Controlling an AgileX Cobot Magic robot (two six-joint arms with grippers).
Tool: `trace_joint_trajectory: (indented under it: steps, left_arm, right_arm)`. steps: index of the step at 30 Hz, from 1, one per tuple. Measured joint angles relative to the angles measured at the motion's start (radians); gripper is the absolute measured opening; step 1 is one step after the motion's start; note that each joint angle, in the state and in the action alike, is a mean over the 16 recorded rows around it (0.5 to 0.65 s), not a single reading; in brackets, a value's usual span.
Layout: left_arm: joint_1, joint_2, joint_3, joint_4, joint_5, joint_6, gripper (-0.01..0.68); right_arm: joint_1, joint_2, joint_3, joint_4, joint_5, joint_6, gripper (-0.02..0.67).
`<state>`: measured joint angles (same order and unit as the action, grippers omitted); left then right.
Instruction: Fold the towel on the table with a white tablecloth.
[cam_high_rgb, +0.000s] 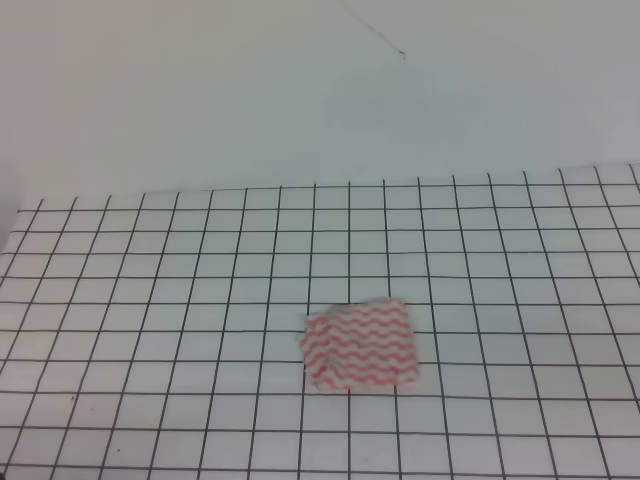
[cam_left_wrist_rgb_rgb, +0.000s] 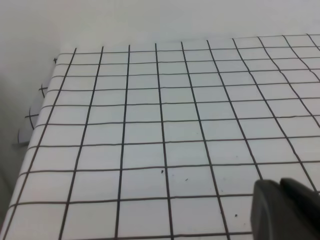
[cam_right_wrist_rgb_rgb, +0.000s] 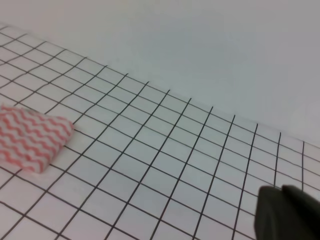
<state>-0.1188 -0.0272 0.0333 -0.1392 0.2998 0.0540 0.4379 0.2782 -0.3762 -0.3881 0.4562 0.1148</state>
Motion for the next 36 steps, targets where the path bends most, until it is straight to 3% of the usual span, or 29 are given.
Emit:
trace_joint_trajectory:
  steps: [8, 23, 29, 36]
  left_arm:
    - [0.0, 0.0, 0.0, 0.0, 0.0, 0.0, 0.0]
    - [0.0, 0.0, 0.0, 0.0, 0.0, 0.0, 0.0]
    - [0.0, 0.0, 0.0, 0.0, 0.0, 0.0, 0.0]
    - [0.0, 0.0, 0.0, 0.0, 0.0, 0.0, 0.0]
  right_arm:
    - [-0.086, -0.037, 0.011, 0.0, -0.011, 0.002, -0.001]
    - [-0.537, -0.273, 0.253, 0.103, -0.156, 0.104, -0.001]
    - [-0.6, -0.296, 0.352, 0.148, -0.165, 0.094, -0.001]
    - [-0.604, -0.296, 0.38, 0.203, -0.133, 0.006, -0.001]
